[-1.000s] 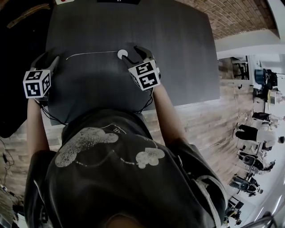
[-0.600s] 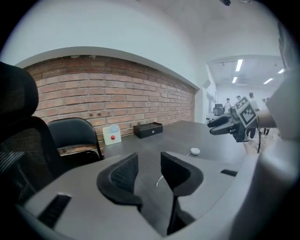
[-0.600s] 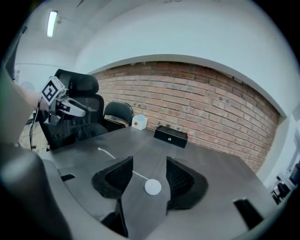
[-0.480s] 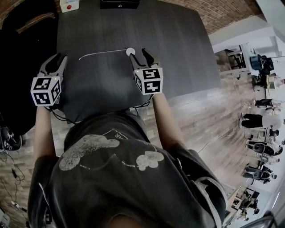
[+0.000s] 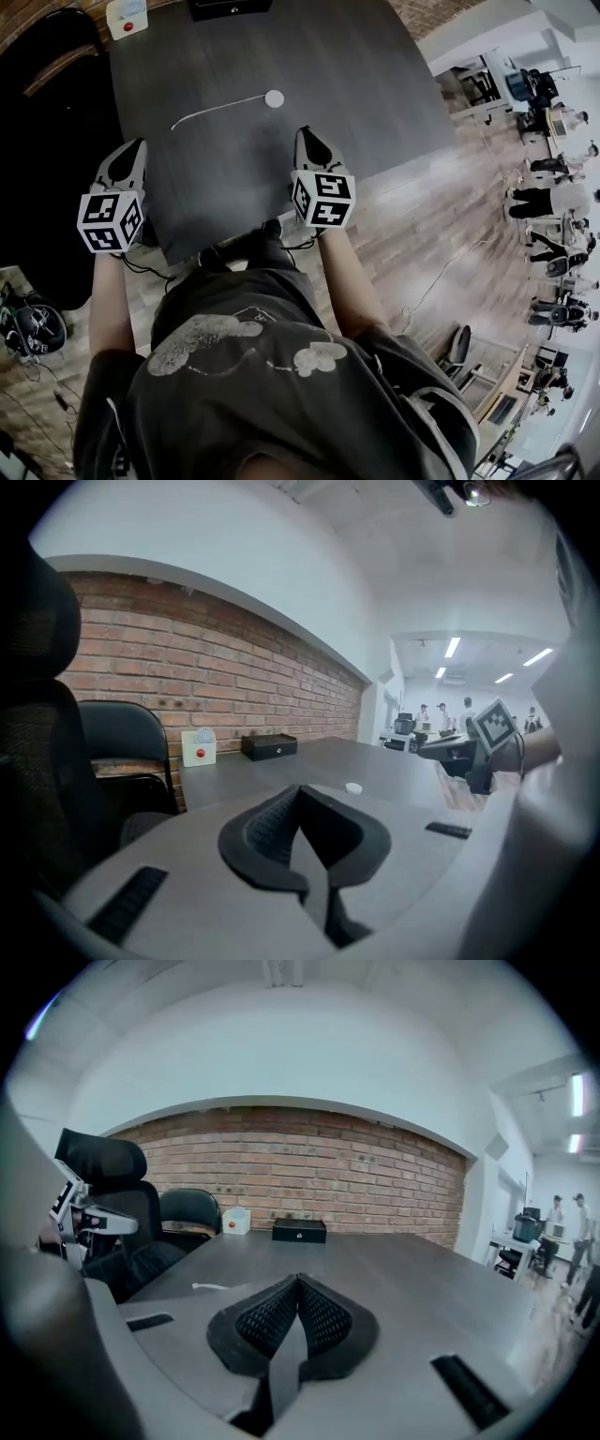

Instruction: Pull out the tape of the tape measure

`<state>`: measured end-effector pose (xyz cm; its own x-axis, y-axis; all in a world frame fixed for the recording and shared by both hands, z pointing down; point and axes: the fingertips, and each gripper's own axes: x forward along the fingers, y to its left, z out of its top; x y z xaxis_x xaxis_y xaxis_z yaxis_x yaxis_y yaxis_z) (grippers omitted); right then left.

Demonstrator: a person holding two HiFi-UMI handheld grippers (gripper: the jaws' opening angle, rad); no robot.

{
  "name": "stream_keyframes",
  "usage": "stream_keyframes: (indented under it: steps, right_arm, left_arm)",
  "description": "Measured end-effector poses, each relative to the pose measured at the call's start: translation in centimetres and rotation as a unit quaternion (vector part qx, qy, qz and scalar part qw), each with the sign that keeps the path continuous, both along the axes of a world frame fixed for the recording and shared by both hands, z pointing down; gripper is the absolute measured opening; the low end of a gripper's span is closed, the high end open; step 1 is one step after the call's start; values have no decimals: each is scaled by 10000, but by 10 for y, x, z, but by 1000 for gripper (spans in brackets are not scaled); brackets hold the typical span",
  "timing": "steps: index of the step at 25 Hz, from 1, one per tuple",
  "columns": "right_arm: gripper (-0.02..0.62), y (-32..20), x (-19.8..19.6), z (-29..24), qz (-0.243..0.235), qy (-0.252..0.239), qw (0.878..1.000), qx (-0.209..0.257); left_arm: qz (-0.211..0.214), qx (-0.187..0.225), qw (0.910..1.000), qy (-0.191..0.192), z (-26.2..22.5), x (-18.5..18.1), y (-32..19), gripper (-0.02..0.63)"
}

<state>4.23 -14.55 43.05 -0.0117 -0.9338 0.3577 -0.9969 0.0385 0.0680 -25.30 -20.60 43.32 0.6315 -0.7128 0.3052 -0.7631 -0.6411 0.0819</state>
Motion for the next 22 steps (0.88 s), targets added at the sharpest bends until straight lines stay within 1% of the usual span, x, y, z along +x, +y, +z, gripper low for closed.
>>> stream_keyframes:
  steps: [2, 5, 8, 10, 14, 18, 22]
  right_arm:
    - [30, 13, -1, 7, 50, 97, 9998, -153]
    - [29, 30, 3, 14, 74, 251, 9991, -326]
    - [29, 40, 8, 17, 200, 191, 9989, -385]
    - [29, 40, 6, 16, 214, 163, 9990, -364]
    - [29, 41, -4, 10, 87, 228, 9994, -255]
    - [29, 61, -2, 8, 36, 121, 9997, -194]
    - [29, 84, 9, 7, 48, 62, 9999, -152]
  left_arm:
    - [178, -115, 9998, 16, 7, -1, 3, 9]
    - [360, -102, 9993, -40, 9, 0, 10, 9]
    - [423, -73, 9991, -29, 7, 6, 16, 9]
    - [456, -67, 9989, -17, 8, 10, 20, 8]
    - [612, -52, 9981, -61, 12, 24, 32, 9]
    - [765, -46, 9970, -114, 14, 42, 47, 8]
    - [720, 48, 9973, -157, 10, 55, 56, 8]
